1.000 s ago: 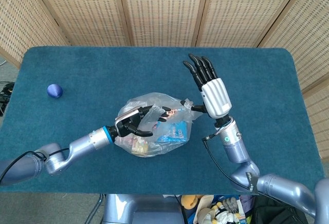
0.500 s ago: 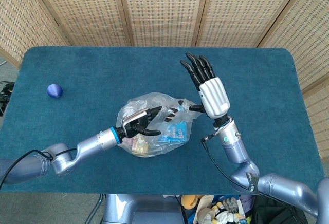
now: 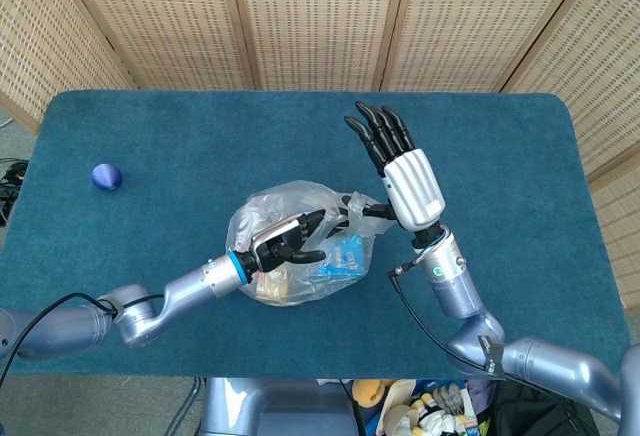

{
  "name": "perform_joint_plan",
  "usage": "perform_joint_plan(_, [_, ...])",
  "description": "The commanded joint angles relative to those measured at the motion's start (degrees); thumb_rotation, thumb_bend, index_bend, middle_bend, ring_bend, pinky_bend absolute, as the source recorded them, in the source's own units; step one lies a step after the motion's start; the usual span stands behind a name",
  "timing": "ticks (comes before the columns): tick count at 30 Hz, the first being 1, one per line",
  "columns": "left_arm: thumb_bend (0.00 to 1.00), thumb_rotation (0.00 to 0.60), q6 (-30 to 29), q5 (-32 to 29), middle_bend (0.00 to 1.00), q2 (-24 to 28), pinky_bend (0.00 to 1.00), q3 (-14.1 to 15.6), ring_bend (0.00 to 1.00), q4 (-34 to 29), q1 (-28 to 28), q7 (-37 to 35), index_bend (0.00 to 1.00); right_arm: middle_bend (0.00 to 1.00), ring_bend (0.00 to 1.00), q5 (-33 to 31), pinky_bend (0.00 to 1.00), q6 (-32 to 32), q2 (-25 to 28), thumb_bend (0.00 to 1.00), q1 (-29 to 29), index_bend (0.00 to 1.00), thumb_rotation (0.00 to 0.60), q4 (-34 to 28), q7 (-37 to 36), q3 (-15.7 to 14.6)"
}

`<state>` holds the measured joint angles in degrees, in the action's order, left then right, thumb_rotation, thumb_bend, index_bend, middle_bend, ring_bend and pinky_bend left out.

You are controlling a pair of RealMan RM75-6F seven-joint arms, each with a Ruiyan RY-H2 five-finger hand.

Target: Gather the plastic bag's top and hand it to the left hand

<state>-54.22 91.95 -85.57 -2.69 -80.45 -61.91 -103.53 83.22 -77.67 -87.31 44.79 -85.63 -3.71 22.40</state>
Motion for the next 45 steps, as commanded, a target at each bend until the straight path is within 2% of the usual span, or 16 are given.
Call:
perform_joint_plan(1, [0.19,0.443,-1.6,1.6,0.09,-0.1,0.05,0.2,0.09,-0.5,0.1,2.1,0.18,0.0,0.0,0.0,0.0,0.1,0.2,0.0,0.0,0.0,0.6,-0.1,0.2,0.0])
perform_joint_plan(6, [0.18,0.441,-2.3,0.4,0.09,-0.5,0.03,-0.4,0.09,-0.5,1.0,8.9,0.19,0.0,0.0,-0.2,0.0,0.2,0.5,0.0,-0.1,0.0,0.6,-0.1,0.0,-0.1])
perform_joint_plan(10, [0.19,0.442,-1.7,-0.4,0.09,-0.5,0.03,-0.9,0.09,-1.3,1.1,10.2,0.22,0.0,0.0,-0.3,0.0,0.2,0.7,0.0,-0.1,0.0,0.6,-0.9,-0.3,-0.1])
perform_joint_plan(29, [0.19,0.449,-2.1,-0.5,0.12,-0.2,0.03,-2.9,0.14,-0.8,1.2,13.1,0.23,0.0,0.0,0.0,0.0,1.0,2.0,0.0,0.3,0.0,0.6,-3.7,1.0,-0.2])
perform_joint_plan(38, [0.19,0.454,-3.0,1.5,0.13,-0.8,0.04,-2.0,0.14,-1.0,1.1,12.0,0.25,0.0,0.0,-1.1,0.0,1.5,2.1,0.0,0.6,0.0,0.6,-3.0,0.5,0.3])
perform_joint_plan(45, [0.18,0.45,-2.5,0.7,0.13,-2.0,0.04,-2.6,0.14,-0.5,0.5,12.0,0.25,0.0,0.0,-1.1,0.0,1.7,2.3,0.0,0.9,0.0,0.6,-3.7,0.7,0.5])
